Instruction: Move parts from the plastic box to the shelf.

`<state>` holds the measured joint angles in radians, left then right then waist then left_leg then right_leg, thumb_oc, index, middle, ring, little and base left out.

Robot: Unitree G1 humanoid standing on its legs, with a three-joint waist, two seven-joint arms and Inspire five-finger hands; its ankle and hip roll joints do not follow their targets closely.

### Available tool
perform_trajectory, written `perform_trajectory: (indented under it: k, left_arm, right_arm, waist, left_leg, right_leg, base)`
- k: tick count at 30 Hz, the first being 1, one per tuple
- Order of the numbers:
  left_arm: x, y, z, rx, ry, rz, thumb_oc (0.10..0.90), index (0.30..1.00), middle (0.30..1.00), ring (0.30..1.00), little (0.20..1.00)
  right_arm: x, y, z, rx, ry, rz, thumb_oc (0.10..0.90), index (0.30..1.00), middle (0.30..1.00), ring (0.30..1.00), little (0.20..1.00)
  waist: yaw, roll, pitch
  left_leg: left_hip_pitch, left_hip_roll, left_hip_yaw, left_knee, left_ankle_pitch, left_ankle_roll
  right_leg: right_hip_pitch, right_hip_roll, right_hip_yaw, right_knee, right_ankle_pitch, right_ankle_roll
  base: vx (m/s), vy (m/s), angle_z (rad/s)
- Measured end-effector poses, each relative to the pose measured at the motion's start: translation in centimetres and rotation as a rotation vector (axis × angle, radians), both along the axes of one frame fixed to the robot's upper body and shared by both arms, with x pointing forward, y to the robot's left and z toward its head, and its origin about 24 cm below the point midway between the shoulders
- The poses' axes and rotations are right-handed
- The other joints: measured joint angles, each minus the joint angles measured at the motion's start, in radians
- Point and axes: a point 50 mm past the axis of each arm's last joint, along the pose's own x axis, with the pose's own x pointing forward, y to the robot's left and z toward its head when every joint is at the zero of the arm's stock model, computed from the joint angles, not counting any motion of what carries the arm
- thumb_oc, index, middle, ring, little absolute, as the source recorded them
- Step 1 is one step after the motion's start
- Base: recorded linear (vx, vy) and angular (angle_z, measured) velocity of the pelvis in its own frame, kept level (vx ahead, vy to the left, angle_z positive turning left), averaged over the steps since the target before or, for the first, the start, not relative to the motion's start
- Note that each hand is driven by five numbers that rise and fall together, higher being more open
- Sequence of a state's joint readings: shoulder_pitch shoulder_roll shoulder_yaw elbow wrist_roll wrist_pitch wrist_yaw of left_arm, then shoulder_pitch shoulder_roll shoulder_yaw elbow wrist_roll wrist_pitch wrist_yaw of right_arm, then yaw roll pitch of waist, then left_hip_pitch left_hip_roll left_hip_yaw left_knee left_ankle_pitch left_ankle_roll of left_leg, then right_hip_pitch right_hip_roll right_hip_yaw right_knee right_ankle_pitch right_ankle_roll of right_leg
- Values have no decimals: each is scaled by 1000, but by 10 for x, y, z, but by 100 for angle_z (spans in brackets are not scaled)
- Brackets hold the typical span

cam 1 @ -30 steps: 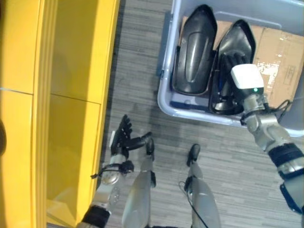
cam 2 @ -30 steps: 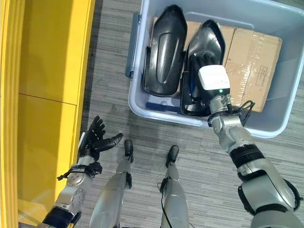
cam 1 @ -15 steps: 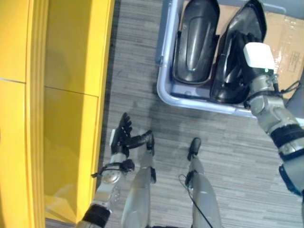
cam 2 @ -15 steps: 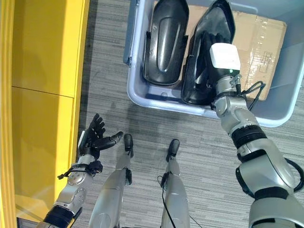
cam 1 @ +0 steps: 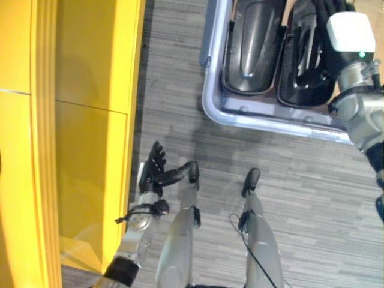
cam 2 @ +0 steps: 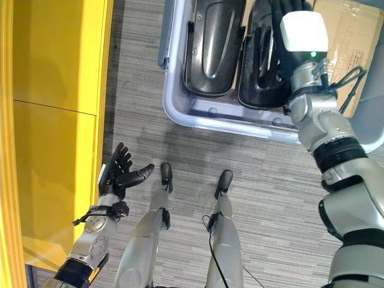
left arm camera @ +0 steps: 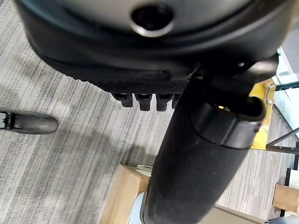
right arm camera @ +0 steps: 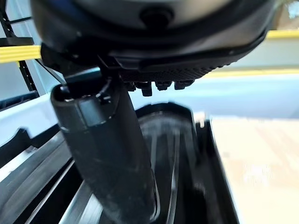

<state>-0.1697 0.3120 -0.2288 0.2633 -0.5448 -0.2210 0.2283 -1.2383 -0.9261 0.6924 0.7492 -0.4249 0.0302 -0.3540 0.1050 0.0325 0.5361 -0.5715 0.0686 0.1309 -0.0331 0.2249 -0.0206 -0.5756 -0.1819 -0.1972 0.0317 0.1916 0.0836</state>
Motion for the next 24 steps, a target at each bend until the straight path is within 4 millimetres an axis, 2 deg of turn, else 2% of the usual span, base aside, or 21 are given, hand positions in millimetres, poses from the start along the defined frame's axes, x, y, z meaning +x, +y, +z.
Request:
perform_trajectory:
  k: [5, 12, 14, 18, 20, 22, 24]
  left_arm:
    - [4, -1, 6, 0, -21, -4, 900, 1000, 1000, 1000, 1000]
    - [2, 4, 4, 5, -14, 12, 900, 1000, 1000, 1000, 1000]
    - [2, 5, 4, 4, -15, 15, 900, 1000, 1000, 1000, 1000]
    - [0, 9, 5, -1, -17, 33, 900, 1000, 1000, 1000, 1000]
    - [-3, 12, 7, -7, -29, 47, 900, 1000, 1000, 1000, 1000]
    - [-3, 15, 9, -10, -38, 61, 900, 1000, 1000, 1000, 1000]
    - [-4, 15, 10, -11, -42, 59, 900, 1000, 1000, 1000, 1000]
  right_arm:
    - [-3, 4, 9, -9, -27, 16, 900, 1000, 1000, 1000, 1000]
    - [-14, 34, 24, -45, -103, 156, 900, 1000, 1000, 1000, 1000]
    - [-17, 36, 25, -43, -115, 177, 900, 1000, 1000, 1000, 1000]
    - [-33, 35, 11, -20, -137, 229, 900, 1000, 1000, 1000, 1000]
    - [-44, 33, -3, -2, -141, 255, 900, 1000, 1000, 1000, 1000]
    - [-52, 29, -35, 13, -89, 260, 900, 1000, 1000, 1000, 1000]
    - [-54, 26, -51, 39, -46, 252, 900, 1000, 1000, 1000, 1000]
  waist:
    - [2, 0, 0]
    - [-23, -1, 0]
    - [-29, -1, 0]
    - [-35, -8, 0]
    - [-44, -13, 1]
    - [-63, -19, 1]
    - [-73, -21, 1]
  left_leg:
    - [28, -1, 0, -5, 0, 0]
    - [50, 0, 0, -8, 1, 4]
    - [50, 0, 0, -8, 1, 4]
    - [50, 1, 0, -8, 1, 4]
    - [50, 0, 0, -9, 0, 5]
    - [50, 0, 2, -10, -3, 10]
    - [50, 0, 3, -9, -3, 9]
  right_leg:
    - [26, 0, -1, 0, -1, 1]
    - [45, 0, 1, 1, -2, 2]
    - [45, 1, 2, 1, -2, 2]
    - [45, 2, 2, 1, -1, 1]
    - [45, 4, 2, 1, -2, 1]
    - [45, 2, 6, -1, -2, 2]
    - [44, 7, 8, 0, -3, 3]
  base:
    - [0, 0, 0]
    - [0, 0, 0]
    - [0, 0, 0]
    - [0, 0, 0]
    - [0, 0, 0]
    - [0, 0, 0]
    - [-6, -1, -4]
